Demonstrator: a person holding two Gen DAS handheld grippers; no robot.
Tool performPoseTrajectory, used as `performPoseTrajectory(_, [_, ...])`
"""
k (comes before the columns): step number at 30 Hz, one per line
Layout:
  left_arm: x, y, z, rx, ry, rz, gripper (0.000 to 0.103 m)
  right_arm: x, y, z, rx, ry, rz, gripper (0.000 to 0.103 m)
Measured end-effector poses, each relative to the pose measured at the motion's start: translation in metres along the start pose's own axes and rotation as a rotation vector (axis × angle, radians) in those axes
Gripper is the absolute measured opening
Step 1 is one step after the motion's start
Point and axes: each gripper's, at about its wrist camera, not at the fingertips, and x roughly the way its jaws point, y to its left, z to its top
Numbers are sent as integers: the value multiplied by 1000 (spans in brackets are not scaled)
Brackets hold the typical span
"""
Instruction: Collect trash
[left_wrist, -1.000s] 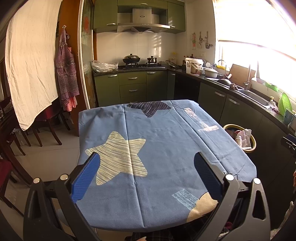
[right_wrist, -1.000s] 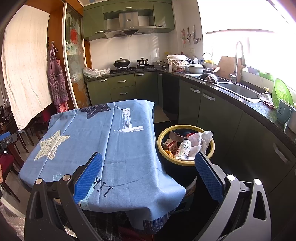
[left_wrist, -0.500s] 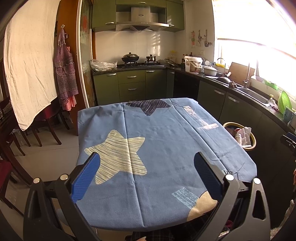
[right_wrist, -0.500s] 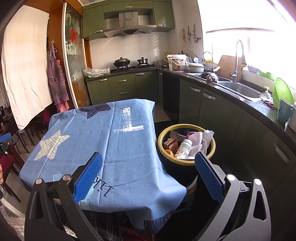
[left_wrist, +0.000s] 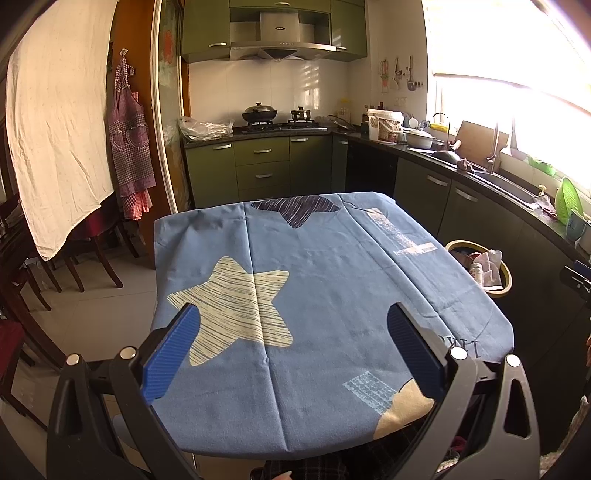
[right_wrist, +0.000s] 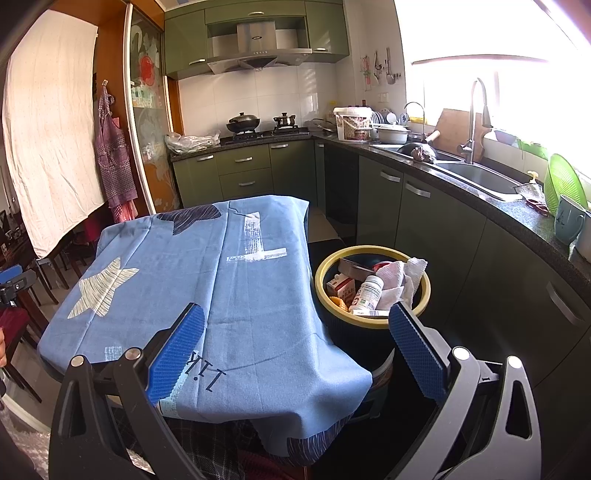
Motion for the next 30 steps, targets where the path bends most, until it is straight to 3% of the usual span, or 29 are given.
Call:
performPoseTrajectory(12, [4, 0, -3, 3, 12, 5, 97, 3, -1, -2, 1, 8, 1, 99])
performPoseTrajectory(18, [-1, -7, -3, 44, -38, 41, 97, 4, -2, -3, 1, 11, 1, 98])
performPoseTrajectory(30, [0, -5, -1, 34, -36, 2, 97, 5, -3, -5, 4, 12, 2, 99])
